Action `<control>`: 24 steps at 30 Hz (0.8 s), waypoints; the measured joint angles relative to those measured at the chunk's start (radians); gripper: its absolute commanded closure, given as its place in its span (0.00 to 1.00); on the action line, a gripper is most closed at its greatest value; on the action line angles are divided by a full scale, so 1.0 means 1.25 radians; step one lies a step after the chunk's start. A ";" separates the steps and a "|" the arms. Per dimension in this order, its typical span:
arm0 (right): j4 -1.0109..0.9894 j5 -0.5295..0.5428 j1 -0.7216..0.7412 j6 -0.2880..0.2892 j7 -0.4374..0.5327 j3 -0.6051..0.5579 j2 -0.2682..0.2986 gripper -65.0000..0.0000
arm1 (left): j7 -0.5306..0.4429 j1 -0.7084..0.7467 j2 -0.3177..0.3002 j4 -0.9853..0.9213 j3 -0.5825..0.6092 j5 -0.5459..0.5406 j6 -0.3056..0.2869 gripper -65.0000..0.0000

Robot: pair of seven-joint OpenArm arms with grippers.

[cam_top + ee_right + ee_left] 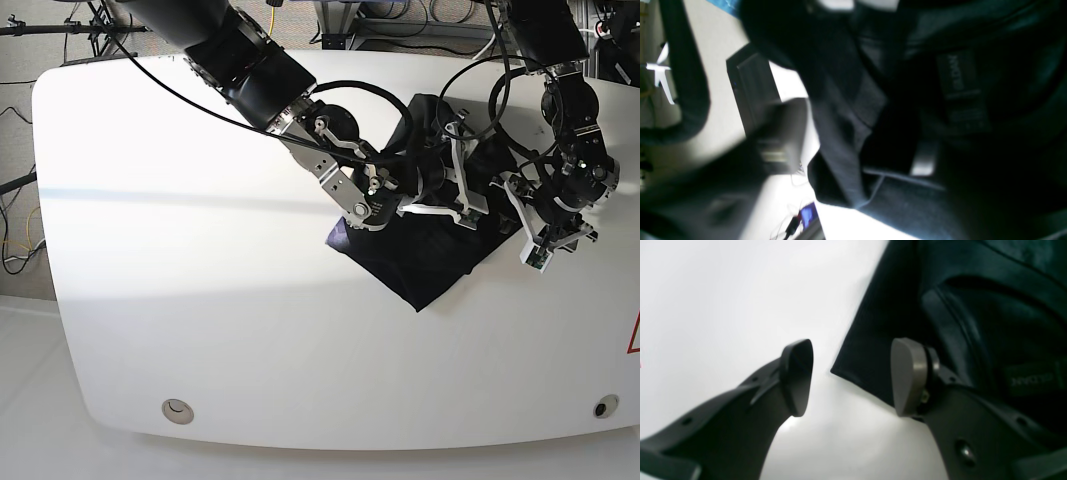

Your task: Fold the T-shirt properly

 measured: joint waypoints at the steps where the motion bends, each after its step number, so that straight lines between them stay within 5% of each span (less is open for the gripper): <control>1: 0.000 0.002 0.000 0.000 0.007 0.000 -0.001 0.01 | 0.000 -0.001 0.000 0.000 -0.004 -0.001 -0.001 0.47; 13: 0.000 0.004 0.002 -0.003 0.075 0.010 -0.002 0.00 | 0.000 -0.030 -0.046 0.000 -0.054 -0.003 0.000 0.47; 24: 0.046 0.002 0.002 -0.005 0.107 0.172 -0.003 0.00 | 0.000 -0.038 -0.080 0.001 -0.087 0.000 0.002 0.47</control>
